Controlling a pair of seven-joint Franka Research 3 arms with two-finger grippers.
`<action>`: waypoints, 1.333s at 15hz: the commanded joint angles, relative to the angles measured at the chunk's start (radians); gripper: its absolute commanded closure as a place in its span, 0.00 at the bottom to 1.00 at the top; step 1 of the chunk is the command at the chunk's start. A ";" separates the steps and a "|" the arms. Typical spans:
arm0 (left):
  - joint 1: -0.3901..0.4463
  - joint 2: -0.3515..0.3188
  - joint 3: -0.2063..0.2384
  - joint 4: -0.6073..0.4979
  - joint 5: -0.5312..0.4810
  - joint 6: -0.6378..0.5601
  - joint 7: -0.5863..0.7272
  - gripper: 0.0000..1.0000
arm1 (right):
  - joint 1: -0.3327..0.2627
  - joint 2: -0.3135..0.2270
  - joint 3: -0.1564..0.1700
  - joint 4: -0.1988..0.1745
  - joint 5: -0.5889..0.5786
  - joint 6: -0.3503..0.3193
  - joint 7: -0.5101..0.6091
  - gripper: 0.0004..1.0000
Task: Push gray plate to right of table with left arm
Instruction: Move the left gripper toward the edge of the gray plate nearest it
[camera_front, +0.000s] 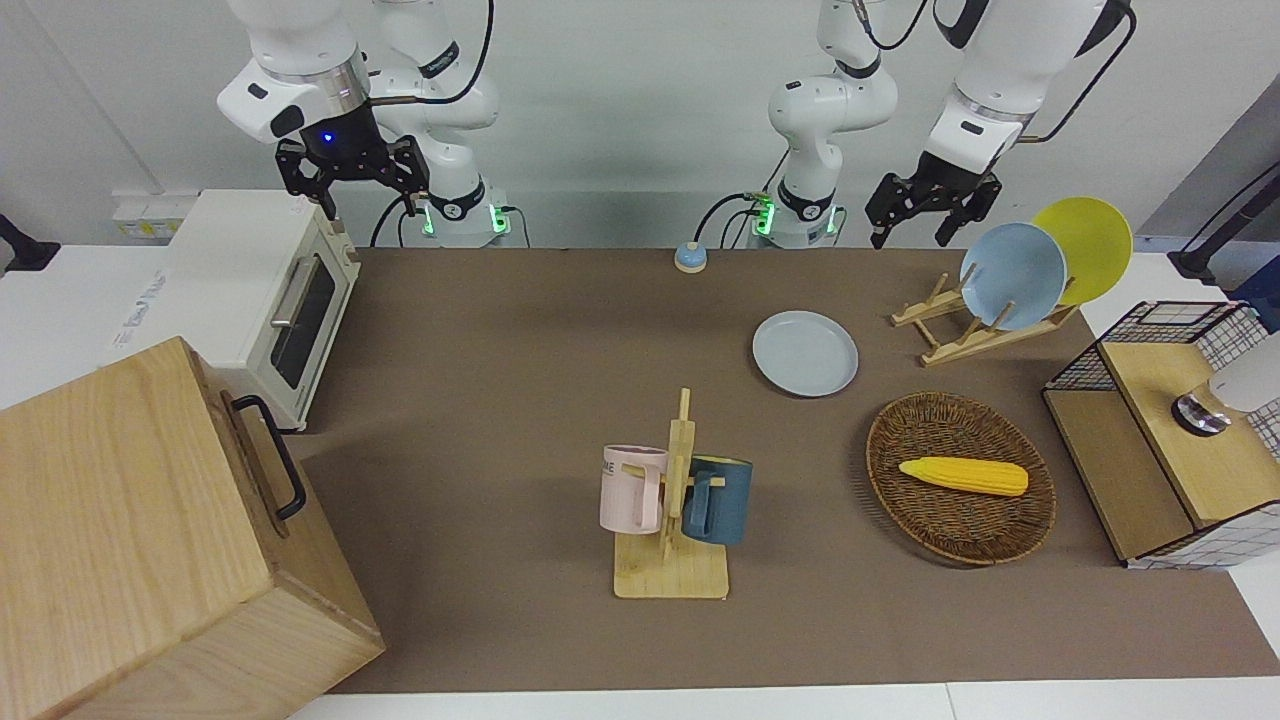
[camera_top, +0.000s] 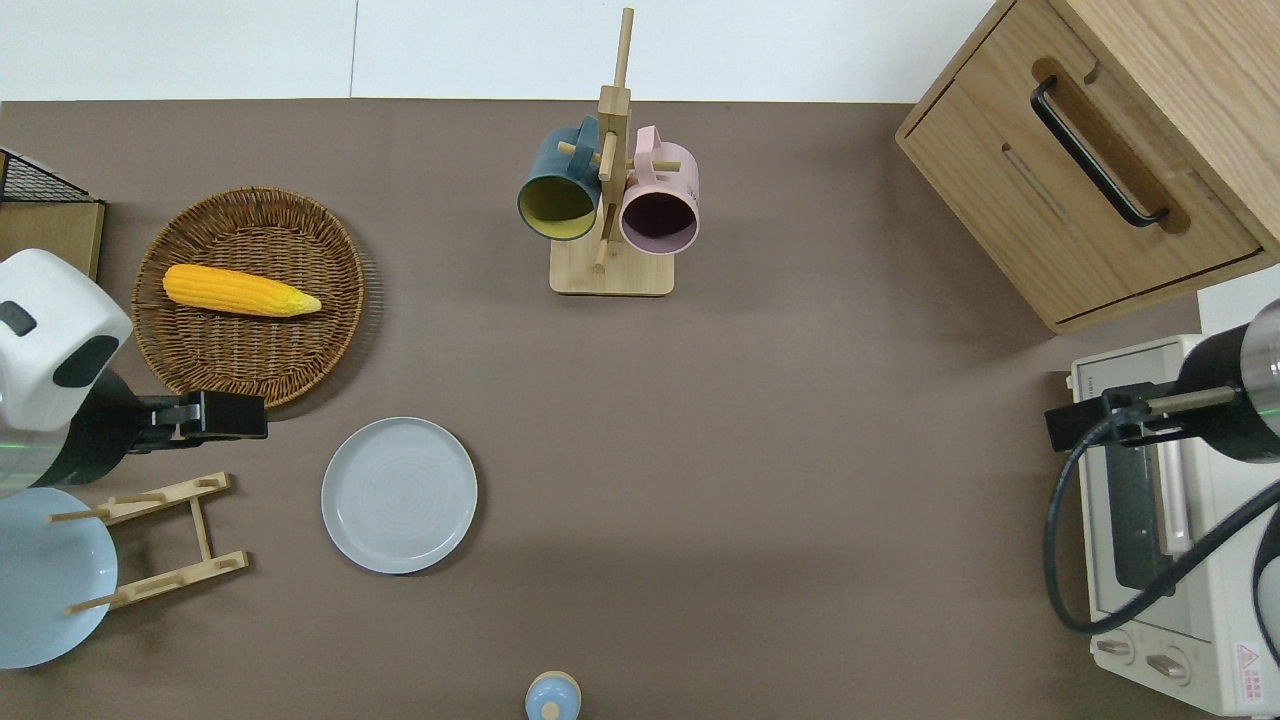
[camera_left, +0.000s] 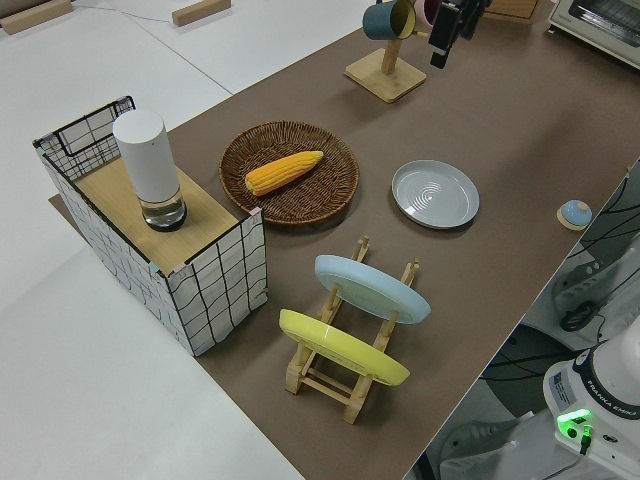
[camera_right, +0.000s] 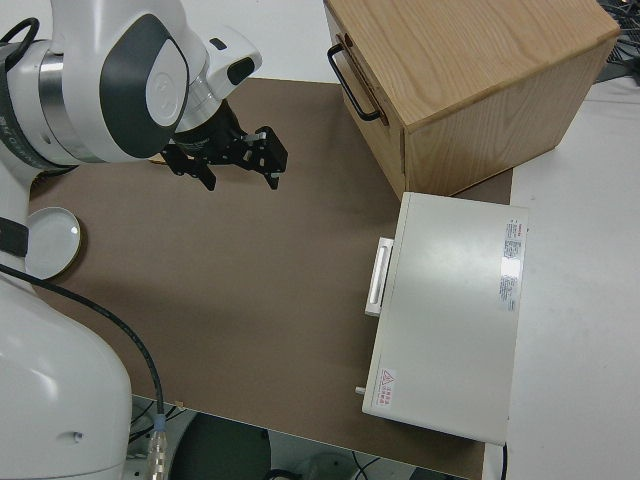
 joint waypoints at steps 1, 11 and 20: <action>0.005 0.003 -0.004 0.017 0.013 -0.023 0.004 0.01 | -0.001 -0.010 0.000 -0.004 0.002 -0.006 -0.008 0.00; 0.010 -0.017 -0.002 0.000 0.013 -0.092 -0.003 0.01 | -0.001 -0.010 0.000 -0.004 0.002 -0.004 -0.008 0.00; -0.007 -0.015 0.012 -0.353 0.013 0.196 0.008 0.00 | -0.001 -0.010 0.000 -0.004 0.002 -0.004 -0.008 0.00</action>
